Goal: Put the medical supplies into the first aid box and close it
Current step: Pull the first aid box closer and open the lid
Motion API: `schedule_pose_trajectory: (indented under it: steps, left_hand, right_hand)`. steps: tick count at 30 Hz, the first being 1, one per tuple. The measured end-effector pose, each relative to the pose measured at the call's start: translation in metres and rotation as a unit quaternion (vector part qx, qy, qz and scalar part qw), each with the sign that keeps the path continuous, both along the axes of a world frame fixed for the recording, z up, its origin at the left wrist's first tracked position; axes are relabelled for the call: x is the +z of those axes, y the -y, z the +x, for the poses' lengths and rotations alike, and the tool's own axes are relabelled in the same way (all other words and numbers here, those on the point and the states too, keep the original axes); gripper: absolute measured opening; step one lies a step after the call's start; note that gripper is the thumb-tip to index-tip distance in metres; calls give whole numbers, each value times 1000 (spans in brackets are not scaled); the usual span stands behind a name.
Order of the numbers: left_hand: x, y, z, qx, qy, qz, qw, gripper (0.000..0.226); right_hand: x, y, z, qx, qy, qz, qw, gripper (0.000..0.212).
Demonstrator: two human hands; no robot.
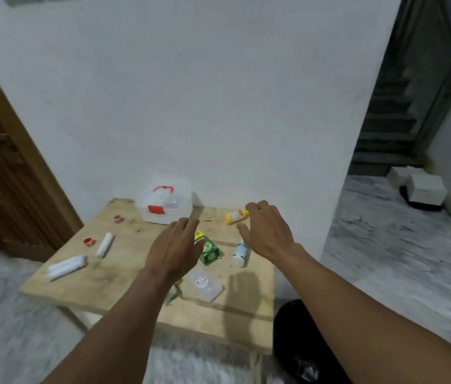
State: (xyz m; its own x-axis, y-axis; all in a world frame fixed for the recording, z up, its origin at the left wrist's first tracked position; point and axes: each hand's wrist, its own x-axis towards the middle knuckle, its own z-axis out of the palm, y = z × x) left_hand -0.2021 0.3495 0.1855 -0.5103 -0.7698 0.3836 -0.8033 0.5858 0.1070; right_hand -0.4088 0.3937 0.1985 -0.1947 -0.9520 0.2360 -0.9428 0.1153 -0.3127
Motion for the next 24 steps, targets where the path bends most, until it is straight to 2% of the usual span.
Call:
schedule_pose_trajectory:
  steps: [5, 9, 17, 24]
  left_hand:
    - [-10, 6, 112, 50, -10, 43, 998, 47]
    - [-17, 30, 160, 71, -34, 58, 995, 49]
    - [-22, 137, 188, 52, -36, 52, 997, 47]
    - [-35, 257, 197, 23, -32, 72, 997, 45]
  right_hand:
    - [-4, 21, 102, 39, 2, 16, 999, 45]
    - [-9, 53, 152, 57, -3, 31, 998, 41]
    - [-29, 170, 193, 48, 24, 27, 998, 44]
    - [-68, 271, 212, 6, 75, 67, 995, 38]
